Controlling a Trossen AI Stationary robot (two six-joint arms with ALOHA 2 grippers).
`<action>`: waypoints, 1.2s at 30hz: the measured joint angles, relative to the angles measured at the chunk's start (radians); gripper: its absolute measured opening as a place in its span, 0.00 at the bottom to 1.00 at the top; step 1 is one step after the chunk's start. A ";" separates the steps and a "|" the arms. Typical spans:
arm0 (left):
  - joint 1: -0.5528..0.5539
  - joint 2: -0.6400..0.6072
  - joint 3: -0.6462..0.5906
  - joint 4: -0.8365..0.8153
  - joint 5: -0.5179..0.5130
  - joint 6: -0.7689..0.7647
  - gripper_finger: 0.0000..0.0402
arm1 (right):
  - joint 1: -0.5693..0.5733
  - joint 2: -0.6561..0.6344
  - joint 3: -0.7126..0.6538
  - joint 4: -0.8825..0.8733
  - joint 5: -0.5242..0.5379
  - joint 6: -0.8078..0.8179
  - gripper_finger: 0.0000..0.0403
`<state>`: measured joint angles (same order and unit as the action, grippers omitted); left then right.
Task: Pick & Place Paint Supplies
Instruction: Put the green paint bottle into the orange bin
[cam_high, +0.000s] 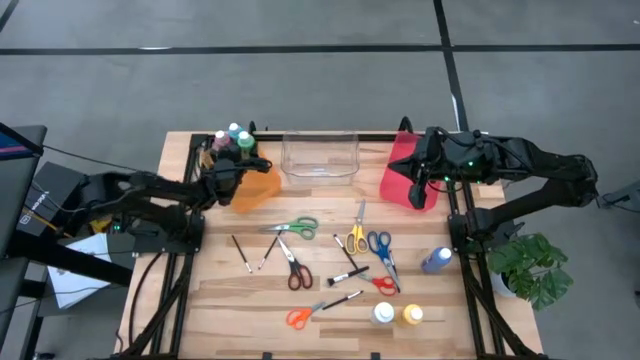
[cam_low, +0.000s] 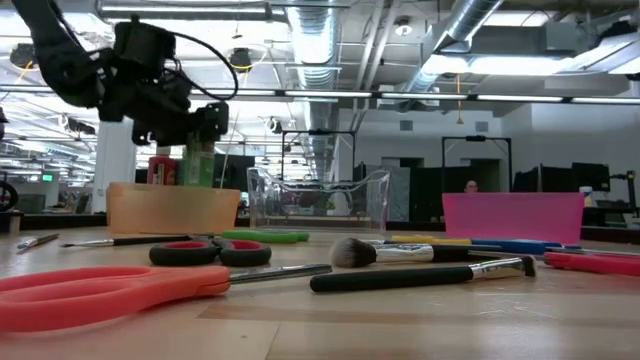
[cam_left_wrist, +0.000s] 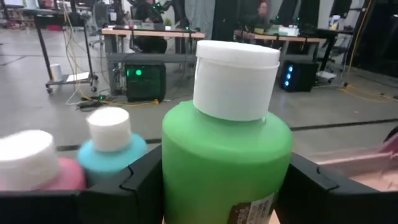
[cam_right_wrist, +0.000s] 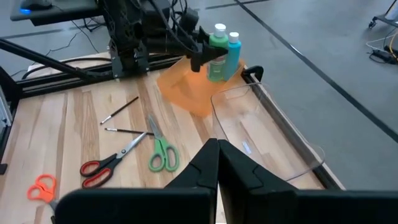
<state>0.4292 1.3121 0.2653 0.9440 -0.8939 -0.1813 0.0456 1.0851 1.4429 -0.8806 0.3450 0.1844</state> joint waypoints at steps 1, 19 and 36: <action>0.003 0.031 0.000 0.025 0.002 0.000 0.55 | 0.000 0.000 0.000 0.000 0.000 0.000 0.00; 0.033 0.281 -0.001 0.224 -0.109 -0.037 0.56 | -0.002 0.000 0.000 -0.001 -0.003 -0.008 0.00; 0.067 0.362 0.000 0.288 -0.076 -0.071 0.56 | -0.002 0.000 0.000 -0.002 -0.004 -0.011 0.00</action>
<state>0.4961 1.6737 0.2657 1.2316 -0.9703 -0.2523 0.0437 1.0851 1.4429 -0.8829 0.3412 0.1734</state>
